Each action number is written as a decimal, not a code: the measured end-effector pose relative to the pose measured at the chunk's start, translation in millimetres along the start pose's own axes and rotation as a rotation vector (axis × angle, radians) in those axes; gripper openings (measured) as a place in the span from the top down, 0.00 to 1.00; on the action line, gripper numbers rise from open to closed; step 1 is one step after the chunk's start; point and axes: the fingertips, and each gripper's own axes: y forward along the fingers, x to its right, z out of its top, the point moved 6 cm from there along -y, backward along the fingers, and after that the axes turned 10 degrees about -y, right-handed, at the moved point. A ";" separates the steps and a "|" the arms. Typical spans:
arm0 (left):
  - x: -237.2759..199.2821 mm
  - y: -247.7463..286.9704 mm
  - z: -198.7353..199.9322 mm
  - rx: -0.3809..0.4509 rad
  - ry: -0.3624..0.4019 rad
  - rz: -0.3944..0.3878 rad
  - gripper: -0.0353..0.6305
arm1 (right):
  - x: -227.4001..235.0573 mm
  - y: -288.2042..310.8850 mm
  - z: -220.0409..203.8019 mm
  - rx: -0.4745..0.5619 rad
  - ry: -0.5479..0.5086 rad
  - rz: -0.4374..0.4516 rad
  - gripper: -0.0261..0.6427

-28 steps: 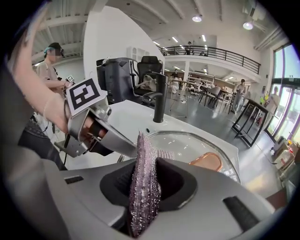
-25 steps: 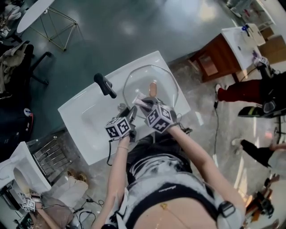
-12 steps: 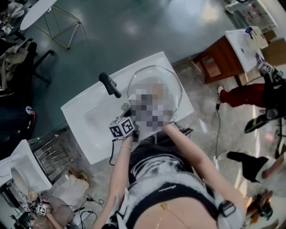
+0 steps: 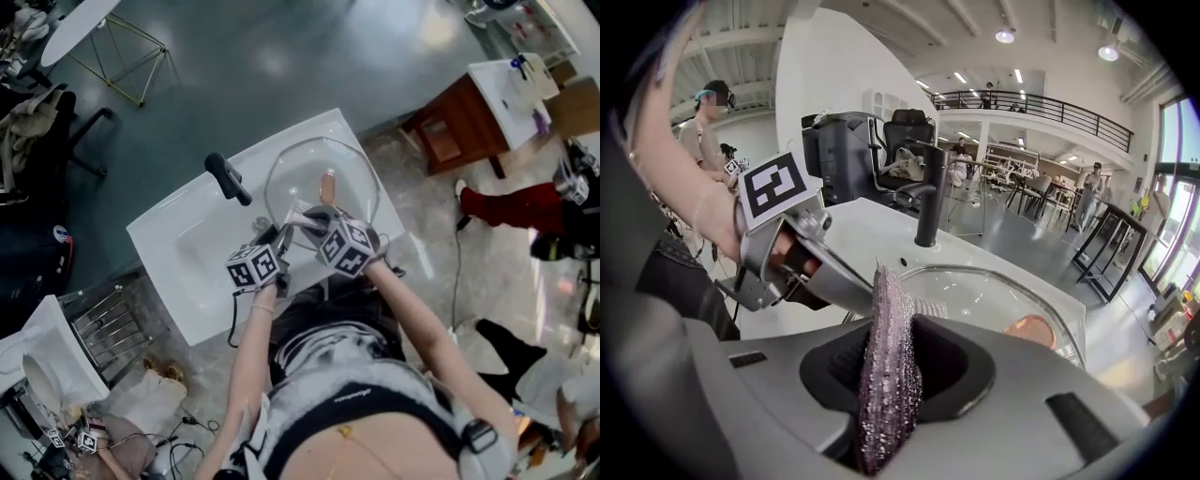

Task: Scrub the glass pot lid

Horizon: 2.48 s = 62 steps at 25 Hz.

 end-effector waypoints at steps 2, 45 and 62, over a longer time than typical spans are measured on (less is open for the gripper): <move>0.0 -0.2 0.5 -0.001 0.000 0.001 0.68 | 0.8 -10.2 -12.2 0.008 0.029 0.010 0.82; 146.0 -62.9 21.4 0.331 0.607 -0.018 0.94 | 33.1 -180.7 -17.1 0.759 0.173 -0.199 0.83; 298.1 -72.9 -59.0 0.567 0.650 -0.006 0.94 | 19.5 -301.8 -49.2 0.920 0.106 -0.170 0.84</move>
